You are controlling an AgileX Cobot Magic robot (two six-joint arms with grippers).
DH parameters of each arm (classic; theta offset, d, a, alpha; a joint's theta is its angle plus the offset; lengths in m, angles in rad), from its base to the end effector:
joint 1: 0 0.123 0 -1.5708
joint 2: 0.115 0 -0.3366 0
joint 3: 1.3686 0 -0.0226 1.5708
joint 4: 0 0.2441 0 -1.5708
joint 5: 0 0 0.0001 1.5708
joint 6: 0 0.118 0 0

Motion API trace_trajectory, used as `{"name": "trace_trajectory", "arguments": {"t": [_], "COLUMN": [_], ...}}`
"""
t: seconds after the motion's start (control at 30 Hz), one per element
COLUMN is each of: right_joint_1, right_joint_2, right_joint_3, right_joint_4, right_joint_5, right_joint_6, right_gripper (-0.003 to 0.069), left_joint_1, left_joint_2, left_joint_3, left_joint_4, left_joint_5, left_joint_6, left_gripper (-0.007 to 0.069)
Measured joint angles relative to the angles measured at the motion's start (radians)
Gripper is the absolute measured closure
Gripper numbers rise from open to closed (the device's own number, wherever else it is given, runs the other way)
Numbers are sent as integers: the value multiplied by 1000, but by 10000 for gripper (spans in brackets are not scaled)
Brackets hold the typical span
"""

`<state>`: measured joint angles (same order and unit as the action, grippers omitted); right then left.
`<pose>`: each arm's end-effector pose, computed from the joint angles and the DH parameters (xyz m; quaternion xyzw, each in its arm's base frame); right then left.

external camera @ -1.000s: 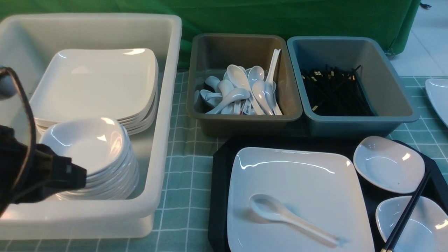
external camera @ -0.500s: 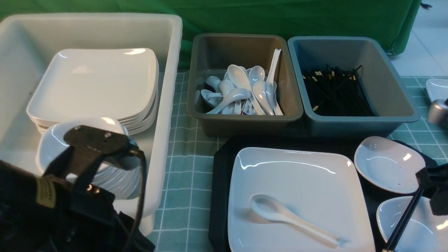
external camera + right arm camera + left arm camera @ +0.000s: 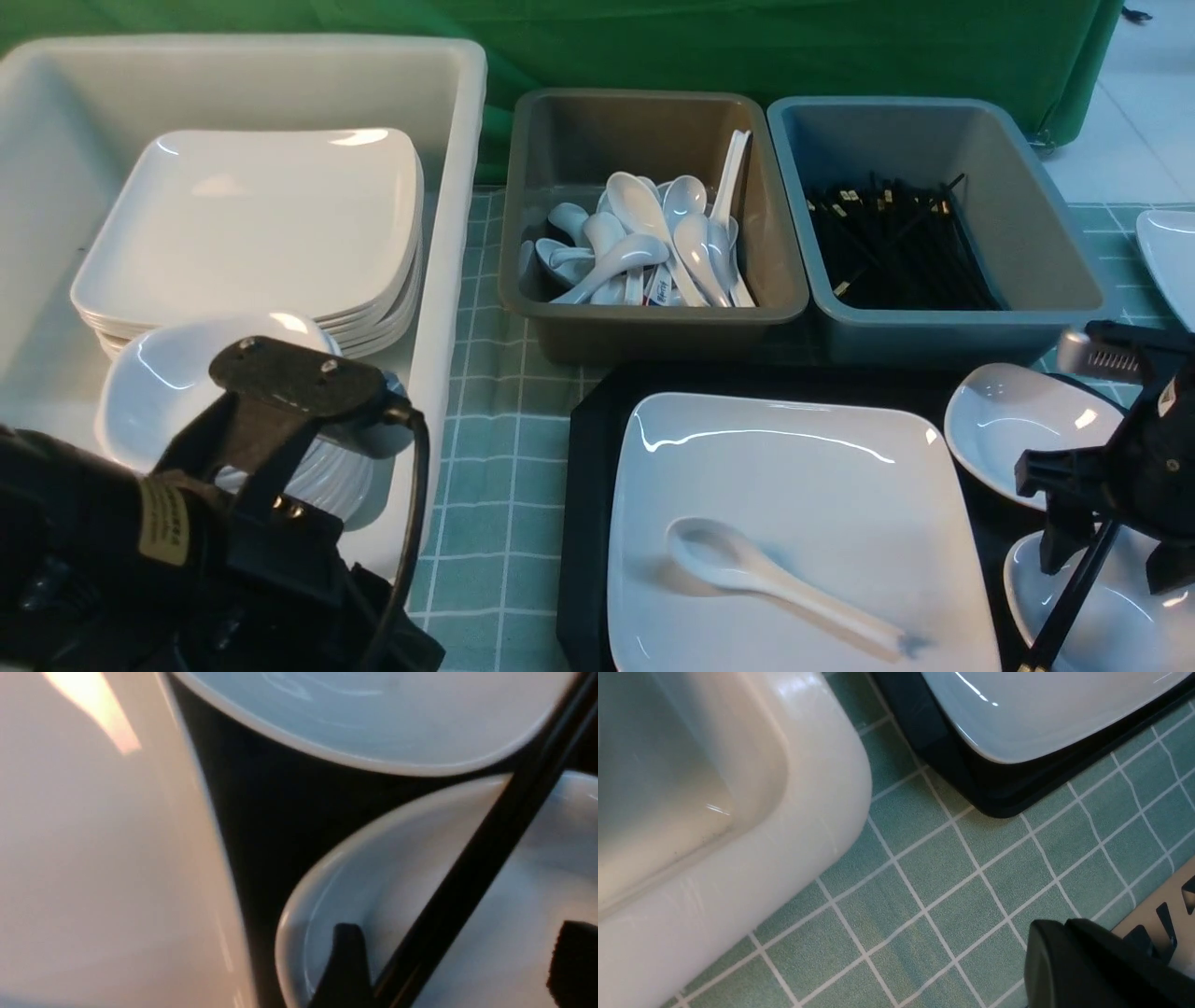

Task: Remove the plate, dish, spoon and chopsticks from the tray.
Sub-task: Use the right arm to grab a pair of chopsticks from the plate

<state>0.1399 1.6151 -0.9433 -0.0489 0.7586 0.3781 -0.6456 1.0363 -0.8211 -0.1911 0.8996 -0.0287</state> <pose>0.2937 0.0373 0.2246 0.1024 0.9881 0.0110 0.1145 0.1244 -0.1157 0.3223 0.2558 0.9250 -0.1713 0.2229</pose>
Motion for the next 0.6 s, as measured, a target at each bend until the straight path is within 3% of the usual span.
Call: {"name": "trace_trajectory", "arguments": {"t": [0.4,0.47,0.6], "right_joint_1": [0,0,1], "right_joint_2": [107,113,113], "right_joint_3": [0,0,0], "right_joint_4": [-7,-7,-7], "right_joint_5": [-6,-1,-1], "right_joint_6": [10,10,13], "right_gripper": [95,132,295], "left_joint_1": [0,0,0], "left_joint_2": [0,0,0], "left_joint_3": [0,0,0], "left_joint_4": [5,6,6], "left_joint_5": [-38,-48,-59], "left_joint_6": [6,6,7], "left_gripper": [624,624,624]}}
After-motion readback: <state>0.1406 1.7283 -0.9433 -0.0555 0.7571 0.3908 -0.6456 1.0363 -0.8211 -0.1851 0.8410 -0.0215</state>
